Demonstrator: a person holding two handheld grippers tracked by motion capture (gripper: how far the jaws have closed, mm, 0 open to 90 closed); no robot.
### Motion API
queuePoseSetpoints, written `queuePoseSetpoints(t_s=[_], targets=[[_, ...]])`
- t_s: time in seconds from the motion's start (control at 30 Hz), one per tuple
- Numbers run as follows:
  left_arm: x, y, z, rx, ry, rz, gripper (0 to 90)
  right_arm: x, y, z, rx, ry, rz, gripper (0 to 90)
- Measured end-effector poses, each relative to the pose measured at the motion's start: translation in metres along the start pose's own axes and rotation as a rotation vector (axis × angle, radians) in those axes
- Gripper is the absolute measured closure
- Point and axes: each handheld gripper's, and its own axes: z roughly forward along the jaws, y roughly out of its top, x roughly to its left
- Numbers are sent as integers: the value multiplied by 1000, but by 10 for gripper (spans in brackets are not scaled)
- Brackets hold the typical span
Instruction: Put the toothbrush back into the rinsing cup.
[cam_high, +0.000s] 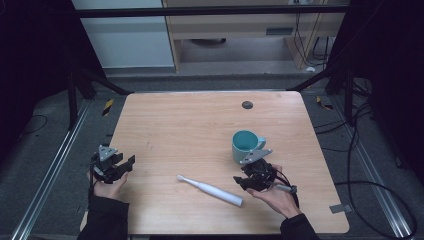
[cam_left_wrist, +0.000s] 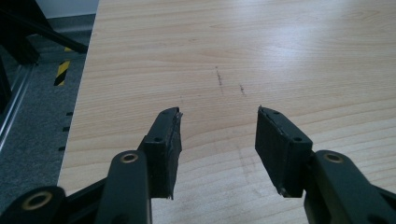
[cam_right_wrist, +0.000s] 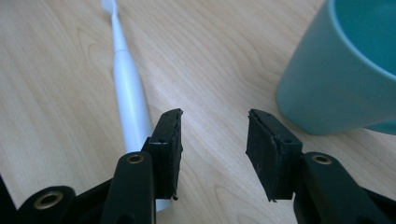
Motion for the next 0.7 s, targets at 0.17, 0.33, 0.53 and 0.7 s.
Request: queuePoseSetpoints(t_s=[0.17,0.33,0.53,0.7], targets=[[3,-1,0,6,10,4,485,12,8,5,77,32,-60,541],[4,-2,0,9,12,6,484,19,13,10,127,61,-69,537],[4,-2,0,9,13,12,486,24,18,14,148,83,-89,543],[4,-2,0,15,9,13,487,30,23,19,181,98,-123,543]])
